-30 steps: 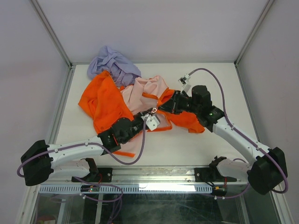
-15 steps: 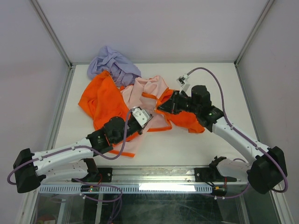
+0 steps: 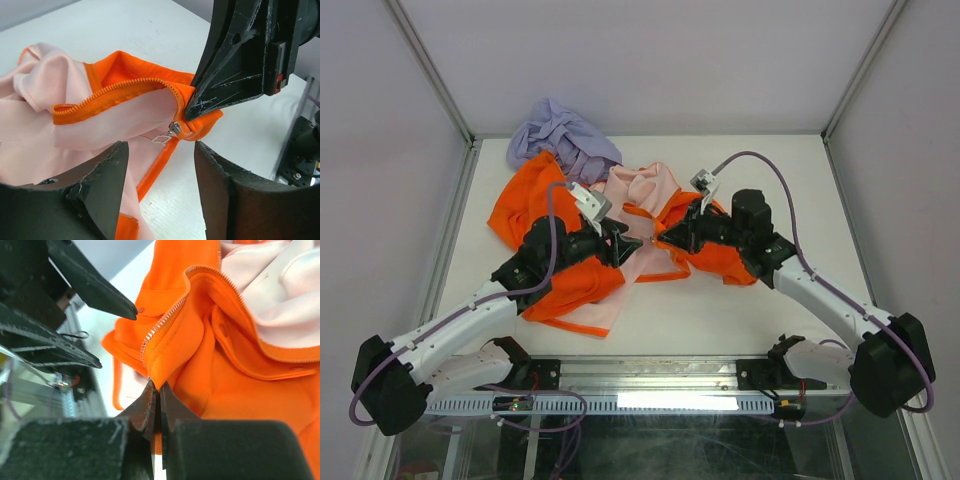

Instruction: Zip up the jacket

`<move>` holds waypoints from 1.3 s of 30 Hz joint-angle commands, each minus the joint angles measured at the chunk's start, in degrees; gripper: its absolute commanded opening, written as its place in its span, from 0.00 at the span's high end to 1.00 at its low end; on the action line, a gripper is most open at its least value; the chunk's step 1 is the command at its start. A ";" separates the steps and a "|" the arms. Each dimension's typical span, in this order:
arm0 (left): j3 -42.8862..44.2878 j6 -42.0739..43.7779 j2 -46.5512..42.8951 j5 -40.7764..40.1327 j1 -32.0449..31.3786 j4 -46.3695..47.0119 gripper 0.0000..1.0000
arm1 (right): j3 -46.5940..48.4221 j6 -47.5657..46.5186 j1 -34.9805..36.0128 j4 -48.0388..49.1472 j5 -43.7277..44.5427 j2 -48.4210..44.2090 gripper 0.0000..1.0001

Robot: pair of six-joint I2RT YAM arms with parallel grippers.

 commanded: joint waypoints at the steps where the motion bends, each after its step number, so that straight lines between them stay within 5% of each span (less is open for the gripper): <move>1: 4.07 -2.79 2.54 14.44 4.25 3.87 0.43 | 5.27 -16.39 0.65 -3.18 5.01 -2.43 1.00; 3: 4.26 -2.89 3.20 15.79 5.80 4.79 0.43 | 7.28 -21.49 2.09 -7.77 14.88 -2.93 1.00; 5: 4.42 -2.92 3.82 16.43 7.29 5.74 0.43 | 8.17 -28.52 3.08 -10.06 15.40 -3.99 1.00; 8: 5.16 -2.89 4.76 17.06 9.09 6.81 0.43 | 10.79 -37.27 8.36 -12.24 39.25 -4.28 1.00; 12: 6.14 -3.19 6.21 17.04 9.58 7.31 0.43 | 12.74 -39.84 10.21 -11.11 53.41 -4.46 1.00; 19: 4.79 -5.15 6.36 17.41 9.65 8.79 0.42 | 3.08 -28.72 5.78 2.63 23.34 -11.19 1.00; 24: 5.68 -8.01 5.16 13.43 9.79 1.66 0.42 | 0.74 -16.16 2.92 7.88 13.01 -9.39 1.00; 30: 9.62 -16.56 3.00 3.84 9.75 -17.30 0.38 | -6.29 -4.93 2.20 19.22 9.27 -8.97 1.00; 39: 7.84 -39.27 5.79 -3.67 9.52 -39.49 0.40 | -11.68 -0.39 2.25 24.81 10.21 -7.30 1.00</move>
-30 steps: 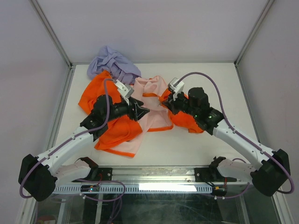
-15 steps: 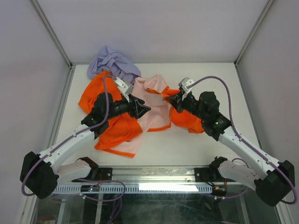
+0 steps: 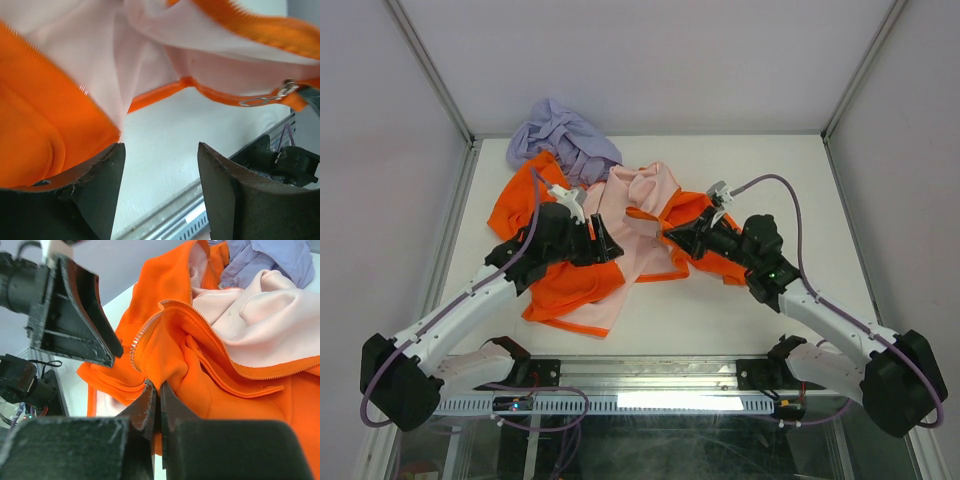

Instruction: Zip up the jacket

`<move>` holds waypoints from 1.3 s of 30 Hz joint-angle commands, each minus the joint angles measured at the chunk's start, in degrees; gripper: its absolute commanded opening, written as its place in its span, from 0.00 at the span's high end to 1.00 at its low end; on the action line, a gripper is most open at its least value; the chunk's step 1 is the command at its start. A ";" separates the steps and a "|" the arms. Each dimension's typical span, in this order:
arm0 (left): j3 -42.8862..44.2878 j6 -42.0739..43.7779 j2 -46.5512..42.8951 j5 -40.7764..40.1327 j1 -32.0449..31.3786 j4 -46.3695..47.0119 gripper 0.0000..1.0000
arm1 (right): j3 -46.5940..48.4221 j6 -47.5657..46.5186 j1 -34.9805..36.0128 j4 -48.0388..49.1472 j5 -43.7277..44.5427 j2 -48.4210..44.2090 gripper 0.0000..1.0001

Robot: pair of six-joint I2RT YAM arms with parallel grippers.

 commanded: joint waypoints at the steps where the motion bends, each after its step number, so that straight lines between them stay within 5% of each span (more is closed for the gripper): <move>1: -0.77 -12.45 2.01 -5.98 0.12 -11.80 0.40 | -0.37 3.45 -0.17 8.86 -0.89 0.55 1.00; 12: 3.68 -15.85 17.45 -13.46 -4.70 -15.80 0.49 | -1.82 2.83 -0.15 10.53 -2.38 1.91 1.00; 28: 9.20 -17.27 32.20 -19.11 -6.68 -15.11 0.42 | -3.74 1.29 -0.23 10.48 -4.90 0.81 1.00; 34: 6.80 -17.27 35.03 -20.73 -6.63 -13.65 0.53 | -4.54 1.01 -0.60 9.91 -4.96 -0.36 1.00; 39: 4.78 -17.28 33.01 -21.12 -6.67 -12.80 0.74 | -4.69 0.86 -0.89 8.72 -4.93 -1.01 1.00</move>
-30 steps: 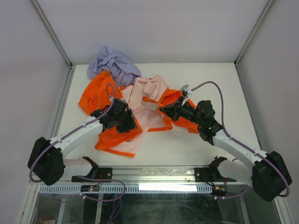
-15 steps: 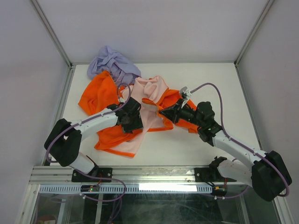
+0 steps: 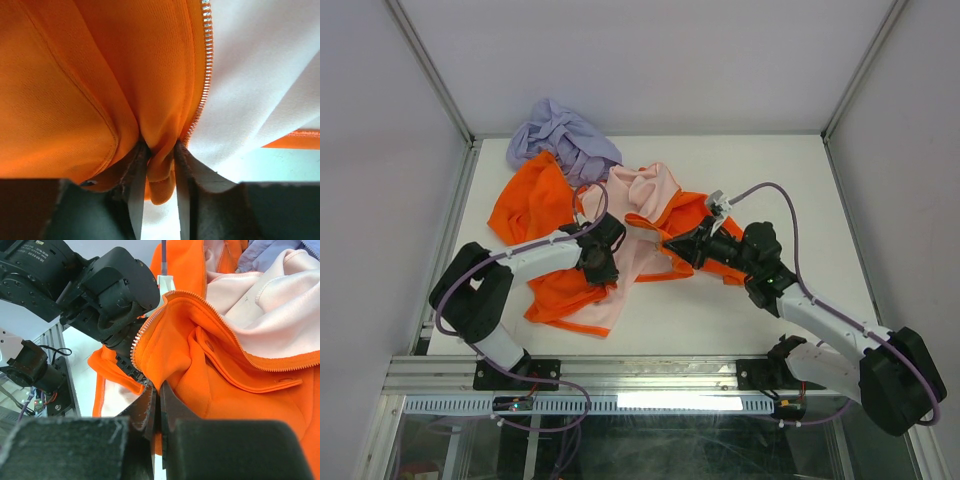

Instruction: Zip up the jacket

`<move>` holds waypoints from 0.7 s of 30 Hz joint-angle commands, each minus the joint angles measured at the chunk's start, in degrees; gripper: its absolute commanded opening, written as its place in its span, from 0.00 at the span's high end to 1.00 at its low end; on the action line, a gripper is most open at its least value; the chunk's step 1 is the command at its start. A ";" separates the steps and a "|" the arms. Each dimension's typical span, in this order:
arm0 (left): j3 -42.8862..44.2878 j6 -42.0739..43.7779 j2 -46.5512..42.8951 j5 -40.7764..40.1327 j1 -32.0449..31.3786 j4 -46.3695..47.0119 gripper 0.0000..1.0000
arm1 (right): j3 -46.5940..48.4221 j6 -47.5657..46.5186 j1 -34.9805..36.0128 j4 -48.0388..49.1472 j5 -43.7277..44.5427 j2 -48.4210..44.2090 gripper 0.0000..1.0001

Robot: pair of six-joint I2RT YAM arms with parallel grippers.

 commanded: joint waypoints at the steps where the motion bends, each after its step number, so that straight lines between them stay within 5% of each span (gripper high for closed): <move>1: -2.39 -0.80 -1.58 -2.83 -0.49 2.86 0.77 | 0.39 -0.98 -0.50 2.89 -0.60 -2.01 1.00; 7: -4.03 0.19 -10.54 -3.14 1.45 2.09 0.85 | 1.37 -0.98 -0.77 1.25 -0.58 -2.11 1.00; 13: -7.57 2.23 -18.69 1.96 5.09 5.03 0.80 | 1.79 -0.61 -0.87 0.04 -0.22 -1.96 1.00; 21: -12.93 2.74 -17.79 8.90 7.45 12.05 0.73 | 1.91 0.25 -0.82 -1.78 0.30 -1.74 1.00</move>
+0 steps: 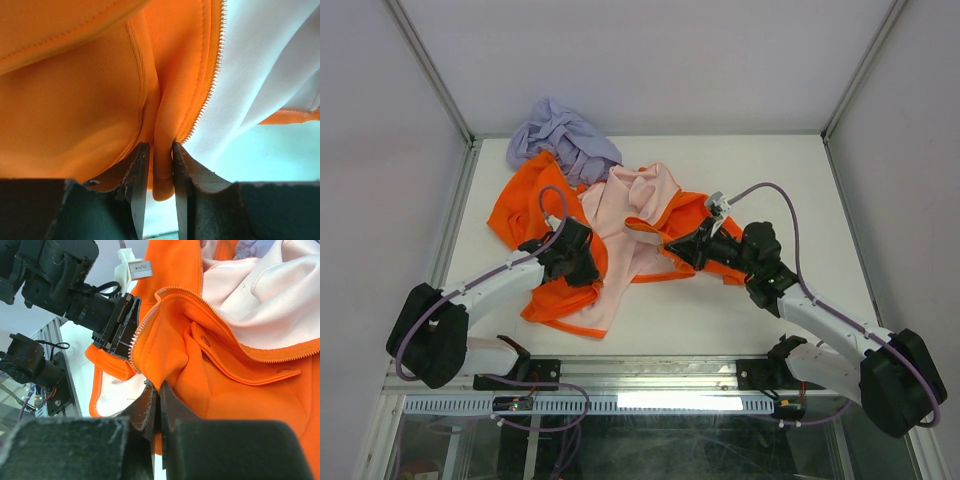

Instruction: Zip up the jacket

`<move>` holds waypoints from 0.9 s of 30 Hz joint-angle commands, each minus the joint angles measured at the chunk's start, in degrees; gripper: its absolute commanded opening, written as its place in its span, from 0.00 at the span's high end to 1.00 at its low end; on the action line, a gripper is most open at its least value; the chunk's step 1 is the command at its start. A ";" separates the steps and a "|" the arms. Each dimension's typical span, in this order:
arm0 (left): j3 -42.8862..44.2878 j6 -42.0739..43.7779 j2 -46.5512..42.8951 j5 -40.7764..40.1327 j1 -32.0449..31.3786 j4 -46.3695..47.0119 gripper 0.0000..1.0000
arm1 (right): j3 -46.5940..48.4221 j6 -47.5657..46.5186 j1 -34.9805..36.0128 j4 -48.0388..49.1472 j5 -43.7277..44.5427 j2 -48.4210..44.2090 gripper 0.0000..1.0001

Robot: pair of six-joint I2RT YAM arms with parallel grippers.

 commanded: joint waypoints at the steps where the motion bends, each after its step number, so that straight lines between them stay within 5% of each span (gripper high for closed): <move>1: -1.55 1.53 0.83 4.90 0.77 6.05 0.73 | 1.90 0.46 -0.22 0.97 0.38 -1.15 1.00; 10: -3.37 4.16 -5.63 10.51 2.49 11.70 1.00 | 3.03 2.05 -0.27 -0.26 0.02 -1.24 1.00; 14: -5.71 6.08 -13.73 13.99 2.56 18.98 1.00 | 4.58 3.42 -0.28 -1.91 -0.04 -1.47 1.00; 21: -17.07 5.74 -27.55 16.72 2.50 45.30 1.00 | 7.35 10.18 -0.29 -3.42 -2.21 -0.97 1.00; 27: -23.44 7.12 -29.04 19.65 2.42 66.10 1.00 | 10.02 19.91 -0.17 -5.06 -5.50 3.46 1.00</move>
